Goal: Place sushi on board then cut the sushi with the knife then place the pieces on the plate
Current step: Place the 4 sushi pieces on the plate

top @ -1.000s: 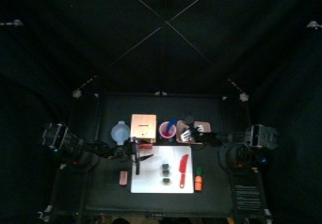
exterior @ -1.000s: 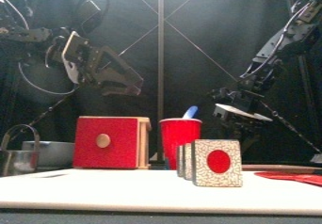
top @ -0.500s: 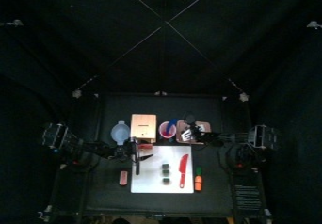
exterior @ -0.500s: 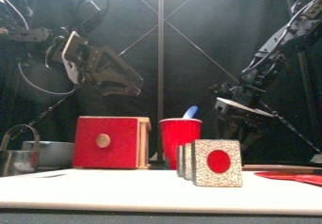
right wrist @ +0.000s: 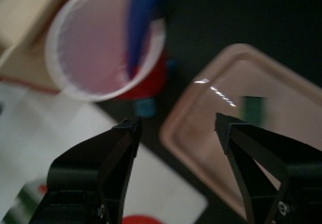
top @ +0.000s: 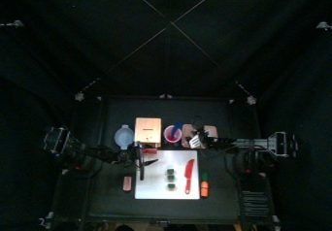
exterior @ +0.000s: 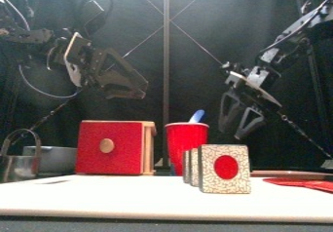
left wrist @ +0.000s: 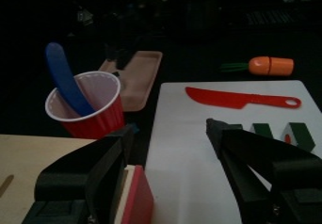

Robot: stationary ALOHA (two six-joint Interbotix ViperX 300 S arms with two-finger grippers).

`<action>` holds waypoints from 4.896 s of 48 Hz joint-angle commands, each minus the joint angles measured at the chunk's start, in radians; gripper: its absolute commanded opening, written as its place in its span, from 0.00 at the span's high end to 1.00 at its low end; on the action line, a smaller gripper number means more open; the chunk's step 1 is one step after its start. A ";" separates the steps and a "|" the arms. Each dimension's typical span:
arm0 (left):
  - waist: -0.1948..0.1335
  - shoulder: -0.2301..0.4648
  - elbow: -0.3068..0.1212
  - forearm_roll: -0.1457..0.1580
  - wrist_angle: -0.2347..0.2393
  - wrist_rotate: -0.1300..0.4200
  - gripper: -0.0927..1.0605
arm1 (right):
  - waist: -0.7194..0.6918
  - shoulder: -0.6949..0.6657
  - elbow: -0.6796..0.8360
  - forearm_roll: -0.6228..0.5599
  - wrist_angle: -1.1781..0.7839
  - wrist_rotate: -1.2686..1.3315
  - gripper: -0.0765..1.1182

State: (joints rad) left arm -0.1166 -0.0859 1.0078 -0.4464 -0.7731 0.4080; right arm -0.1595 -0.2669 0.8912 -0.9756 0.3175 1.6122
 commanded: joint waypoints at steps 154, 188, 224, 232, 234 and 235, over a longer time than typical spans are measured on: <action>0.009 0.021 -0.026 -0.002 -0.005 -0.003 0.09 | -0.035 -0.011 0.124 0.044 0.261 0.003 0.44; 0.011 0.023 -0.026 0.000 -0.005 0.000 0.09 | -0.222 0.120 0.072 -0.060 0.117 0.006 0.40; 0.011 0.021 -0.029 -0.002 -0.005 -0.003 0.09 | -0.034 -0.058 0.069 0.029 0.239 0.002 0.26; 0.011 0.023 -0.037 0.000 -0.005 -0.002 0.09 | 0.141 -0.104 0.064 0.014 0.163 0.000 0.26; 0.011 0.023 -0.041 0.000 -0.005 0.000 0.09 | 0.183 -0.098 0.061 0.000 0.118 0.000 0.26; 0.011 0.023 -0.043 0.000 -0.005 0.002 0.09 | 0.201 -0.094 0.058 -0.009 0.094 0.002 0.26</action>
State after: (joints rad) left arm -0.1089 -0.0583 0.9910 -0.4479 -0.7731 0.4065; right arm -0.0383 -0.3497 0.9741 -0.9587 0.4863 1.6122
